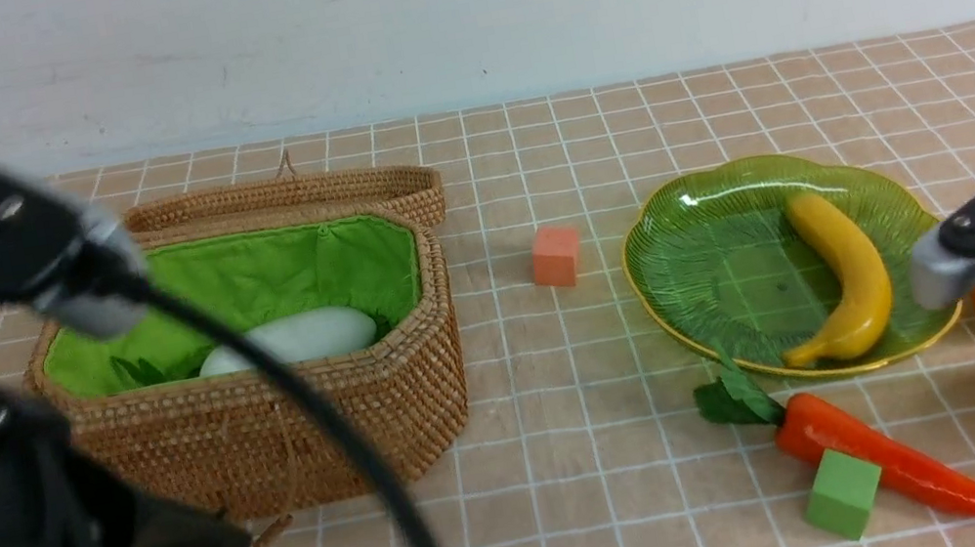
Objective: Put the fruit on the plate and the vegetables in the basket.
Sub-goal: Use the right arm to grab a carrot and put it into the left basket
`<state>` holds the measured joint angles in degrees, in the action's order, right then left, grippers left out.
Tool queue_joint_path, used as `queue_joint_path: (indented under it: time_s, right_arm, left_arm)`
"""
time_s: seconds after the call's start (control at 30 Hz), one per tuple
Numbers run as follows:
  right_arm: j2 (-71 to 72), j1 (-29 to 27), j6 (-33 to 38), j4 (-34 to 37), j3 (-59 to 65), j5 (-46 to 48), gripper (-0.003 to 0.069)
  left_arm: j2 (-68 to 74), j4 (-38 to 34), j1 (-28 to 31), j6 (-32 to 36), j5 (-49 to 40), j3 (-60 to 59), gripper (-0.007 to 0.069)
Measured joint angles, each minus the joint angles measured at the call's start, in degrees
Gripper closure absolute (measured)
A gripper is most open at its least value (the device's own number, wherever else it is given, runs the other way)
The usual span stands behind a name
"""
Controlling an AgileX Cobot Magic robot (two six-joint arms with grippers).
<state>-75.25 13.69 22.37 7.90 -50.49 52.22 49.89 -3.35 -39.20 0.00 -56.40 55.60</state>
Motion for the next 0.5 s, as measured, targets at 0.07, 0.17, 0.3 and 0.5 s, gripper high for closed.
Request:
queue_joint_path:
  time_s: [0.07,0.17,0.3,0.5]
  right_arm:
    - [-4.04,0.00,2.38,-0.88,0.00,-2.39,0.0391]
    - [-8.69,0.00,5.58,-1.44,0.00,-6.02,0.0325]
    - [-16.19,0.00,10.27,-2.94,0.00,-12.71,0.0251]
    - [-24.26,-0.43,11.81,-5.51,-2.35,-15.29,0.0244]
  left_arm:
    - [-4.70,0.00,0.00,-0.44,2.53,-4.01,0.0638]
    - [-10.19,0.00,0.00,-0.64,4.99,-7.50,0.0638]
    - [-15.94,0.06,0.00,-0.64,6.26,-9.80,0.0638]
    - [-18.13,0.17,0.00,-1.26,6.54,-9.92,0.0638]
